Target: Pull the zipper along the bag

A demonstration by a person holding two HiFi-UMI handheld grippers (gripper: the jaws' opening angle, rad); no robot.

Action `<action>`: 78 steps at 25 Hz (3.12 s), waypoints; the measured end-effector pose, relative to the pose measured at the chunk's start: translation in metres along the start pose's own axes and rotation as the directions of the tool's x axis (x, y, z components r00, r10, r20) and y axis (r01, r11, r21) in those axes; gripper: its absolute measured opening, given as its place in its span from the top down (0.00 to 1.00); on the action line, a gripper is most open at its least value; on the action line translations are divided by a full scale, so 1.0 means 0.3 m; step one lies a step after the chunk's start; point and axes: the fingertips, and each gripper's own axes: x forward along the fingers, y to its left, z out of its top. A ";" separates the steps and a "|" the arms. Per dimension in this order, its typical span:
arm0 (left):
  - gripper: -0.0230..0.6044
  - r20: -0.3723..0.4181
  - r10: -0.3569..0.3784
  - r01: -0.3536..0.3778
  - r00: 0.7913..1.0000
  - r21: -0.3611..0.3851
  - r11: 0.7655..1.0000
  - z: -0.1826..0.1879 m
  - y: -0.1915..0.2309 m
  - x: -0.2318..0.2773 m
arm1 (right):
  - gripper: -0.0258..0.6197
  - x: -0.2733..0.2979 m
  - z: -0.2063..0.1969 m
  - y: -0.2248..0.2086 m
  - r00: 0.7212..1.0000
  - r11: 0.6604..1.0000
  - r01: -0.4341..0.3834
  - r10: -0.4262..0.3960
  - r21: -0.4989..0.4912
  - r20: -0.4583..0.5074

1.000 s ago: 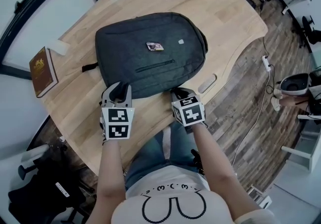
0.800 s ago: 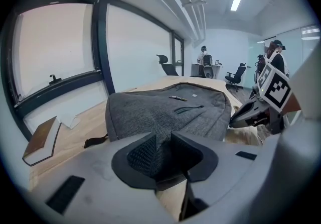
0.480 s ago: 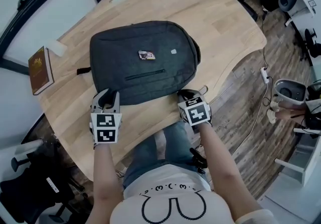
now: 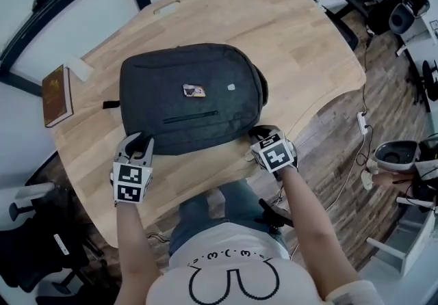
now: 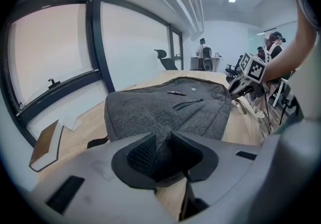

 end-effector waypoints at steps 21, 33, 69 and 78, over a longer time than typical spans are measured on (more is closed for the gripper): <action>0.79 -0.071 0.226 -0.226 0.972 0.002 0.974 0.092 0.310 0.114 | 0.87 0.064 0.130 0.182 0.980 0.978 -0.197 0.195 -0.068 -0.034; 0.66 -0.256 -0.358 0.438 0.898 0.459 0.773 0.049 -0.219 0.075 | 0.87 0.109 0.232 0.526 0.933 0.922 -0.359 0.360 0.147 0.019; 0.87 -0.377 -0.389 0.541 0.841 0.626 0.562 -0.137 -0.249 -0.020 | 0.87 -0.008 0.159 0.419 0.983 0.983 -0.163 0.153 -0.090 -0.105; 0.87 -0.382 -0.362 0.526 0.850 0.631 0.570 -0.182 -0.210 -0.063 | 0.86 0.034 0.202 0.304 0.990 0.985 -0.091 0.073 -0.147 -0.121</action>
